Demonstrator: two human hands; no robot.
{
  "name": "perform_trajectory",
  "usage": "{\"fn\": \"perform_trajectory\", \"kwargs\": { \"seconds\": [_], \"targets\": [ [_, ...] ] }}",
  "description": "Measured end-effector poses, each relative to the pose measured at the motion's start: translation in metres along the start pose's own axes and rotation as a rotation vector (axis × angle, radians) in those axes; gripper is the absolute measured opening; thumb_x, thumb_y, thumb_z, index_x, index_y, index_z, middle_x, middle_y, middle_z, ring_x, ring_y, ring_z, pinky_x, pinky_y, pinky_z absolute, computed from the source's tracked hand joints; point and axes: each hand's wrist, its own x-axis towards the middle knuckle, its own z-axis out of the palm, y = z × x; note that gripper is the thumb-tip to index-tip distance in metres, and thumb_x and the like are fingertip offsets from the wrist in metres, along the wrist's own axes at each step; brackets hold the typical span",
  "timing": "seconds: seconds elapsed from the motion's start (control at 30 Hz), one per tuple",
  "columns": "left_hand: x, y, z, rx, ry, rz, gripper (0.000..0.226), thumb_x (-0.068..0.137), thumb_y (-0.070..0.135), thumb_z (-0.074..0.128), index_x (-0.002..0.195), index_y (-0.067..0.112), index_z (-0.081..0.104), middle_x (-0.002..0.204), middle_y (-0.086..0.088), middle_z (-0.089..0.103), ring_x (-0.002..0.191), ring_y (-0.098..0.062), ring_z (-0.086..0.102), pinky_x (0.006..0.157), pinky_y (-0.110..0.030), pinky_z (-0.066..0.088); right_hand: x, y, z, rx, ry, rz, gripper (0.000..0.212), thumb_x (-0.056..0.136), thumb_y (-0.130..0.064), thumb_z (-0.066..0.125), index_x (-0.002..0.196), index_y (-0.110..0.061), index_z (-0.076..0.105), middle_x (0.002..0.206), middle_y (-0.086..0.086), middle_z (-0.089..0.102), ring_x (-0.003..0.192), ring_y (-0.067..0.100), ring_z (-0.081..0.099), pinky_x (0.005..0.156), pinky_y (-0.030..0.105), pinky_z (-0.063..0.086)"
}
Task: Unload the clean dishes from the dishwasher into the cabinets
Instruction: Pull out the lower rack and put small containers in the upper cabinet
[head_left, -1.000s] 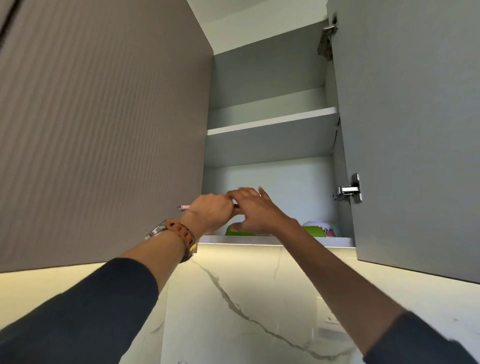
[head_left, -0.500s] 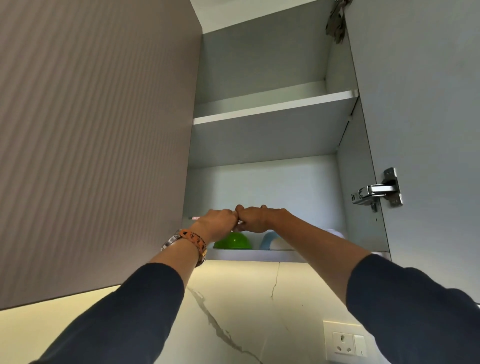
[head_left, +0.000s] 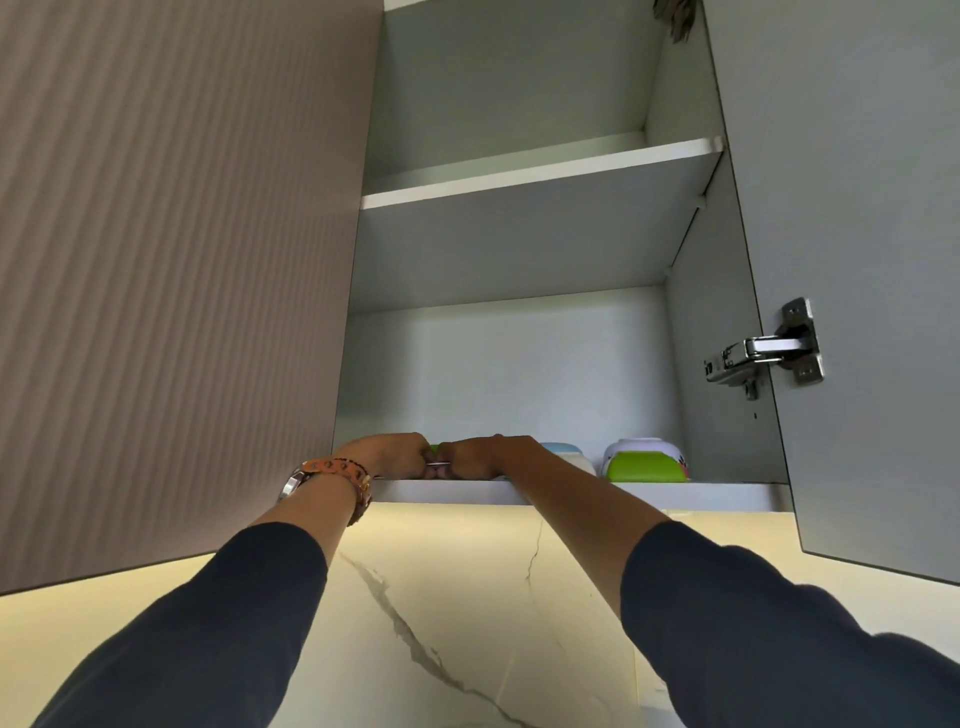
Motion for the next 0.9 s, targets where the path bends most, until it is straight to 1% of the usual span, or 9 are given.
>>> {"fn": "perform_trajectory", "kwargs": {
  "seconds": [0.17, 0.27, 0.33, 0.5, 0.63, 0.7, 0.77, 0.83, 0.9],
  "targets": [
    [0.0, 0.0, 0.0, -0.16, -0.063, -0.028, 0.012, 0.091, 0.006, 0.039, 0.08, 0.009, 0.044, 0.089, -0.009, 0.041, 0.084, -0.022, 0.033, 0.061, -0.025, 0.025, -0.005, -0.005, -0.002, 0.017, -0.031, 0.005, 0.038, 0.102, -0.026, 0.03, 0.136, -0.01, 0.039, 0.138, 0.013, 0.046, 0.117, 0.027, 0.046, 0.092, 0.035, 0.032],
    [-0.001, 0.001, 0.0, -0.28, -0.074, -0.05, 0.007, 0.089, 0.007, 0.043, 0.084, 0.008, 0.048, 0.091, -0.008, 0.044, 0.085, -0.023, 0.036, 0.067, -0.026, 0.027, -0.003, -0.007, -0.001, 0.084, -0.055, 0.015, 0.037, 0.099, -0.016, 0.033, 0.133, -0.008, 0.043, 0.135, 0.016, 0.048, 0.101, 0.025, 0.044, 0.086, 0.033, 0.031],
    [-0.003, 0.001, 0.0, -0.345, -0.078, -0.063, 0.005, 0.087, 0.013, 0.045, 0.087, 0.009, 0.049, 0.094, -0.008, 0.045, 0.085, -0.022, 0.038, 0.072, -0.027, 0.029, -0.003, -0.006, 0.0, 0.138, -0.065, 0.042, 0.035, 0.096, -0.019, 0.035, 0.129, -0.01, 0.046, 0.134, 0.015, 0.048, 0.103, 0.026, 0.044, 0.087, 0.035, 0.03],
    [-0.001, -0.003, 0.003, -0.441, -0.065, -0.111, 0.01, 0.084, 0.022, 0.046, 0.088, 0.013, 0.042, 0.099, -0.005, 0.043, 0.088, -0.02, 0.037, 0.073, -0.029, 0.028, -0.008, -0.004, -0.003, 0.186, -0.052, 0.113, 0.014, 0.094, -0.027, 0.037, 0.094, -0.015, 0.045, 0.105, 0.008, 0.046, 0.094, 0.025, 0.042, 0.08, 0.033, 0.029],
    [-0.007, 0.002, 0.004, -0.457, -0.083, -0.101, 0.021, 0.086, 0.029, 0.047, 0.101, 0.016, 0.047, 0.117, -0.003, 0.046, 0.107, -0.021, 0.041, 0.092, -0.028, 0.025, -0.012, -0.004, -0.002, 0.197, -0.031, 0.118, 0.026, 0.095, -0.027, 0.036, 0.07, -0.023, 0.039, 0.093, 0.005, 0.046, 0.091, 0.024, 0.04, 0.069, 0.03, 0.03],
    [-0.008, 0.001, 0.006, -0.457, -0.08, -0.099, 0.025, 0.095, 0.026, 0.04, 0.116, 0.015, 0.05, 0.124, -0.002, 0.045, 0.118, -0.02, 0.041, 0.101, -0.028, 0.025, -0.015, -0.005, -0.004, 0.189, -0.024, 0.111, 0.022, 0.096, -0.028, 0.036, 0.077, -0.021, 0.045, 0.097, 0.006, 0.047, 0.094, 0.023, 0.042, 0.074, 0.03, 0.031],
    [-0.009, 0.001, 0.007, -0.458, -0.076, -0.103, 0.039, 0.097, 0.028, 0.038, 0.133, 0.014, 0.045, 0.138, -0.002, 0.042, 0.131, -0.021, 0.036, 0.112, -0.032, 0.021, -0.02, -0.005, -0.004, 0.207, -0.022, 0.098, 0.021, 0.096, -0.033, 0.037, 0.102, -0.019, 0.052, 0.113, 0.01, 0.05, 0.1, 0.024, 0.046, 0.084, 0.031, 0.032],
    [-0.012, 0.002, 0.008, -0.449, -0.053, -0.105, 0.045, 0.098, 0.031, 0.036, 0.138, 0.013, 0.04, 0.148, -0.006, 0.036, 0.136, -0.022, 0.032, 0.113, -0.034, 0.018, -0.025, -0.007, -0.005, 0.217, -0.011, 0.101, 0.035, 0.097, -0.037, 0.036, 0.123, -0.019, 0.051, 0.13, 0.012, 0.049, 0.114, 0.026, 0.049, 0.093, 0.034, 0.035],
    [-0.016, 0.005, 0.008, -0.424, -0.014, -0.102, 0.047, 0.099, 0.036, 0.032, 0.14, 0.013, 0.039, 0.149, -0.007, 0.035, 0.136, -0.023, 0.033, 0.112, -0.034, 0.021, -0.026, -0.007, -0.004, 0.207, 0.014, 0.101, 0.041, 0.097, -0.04, 0.035, 0.127, -0.017, 0.05, 0.135, 0.012, 0.048, 0.121, 0.028, 0.047, 0.1, 0.037, 0.035]
  ]
}}
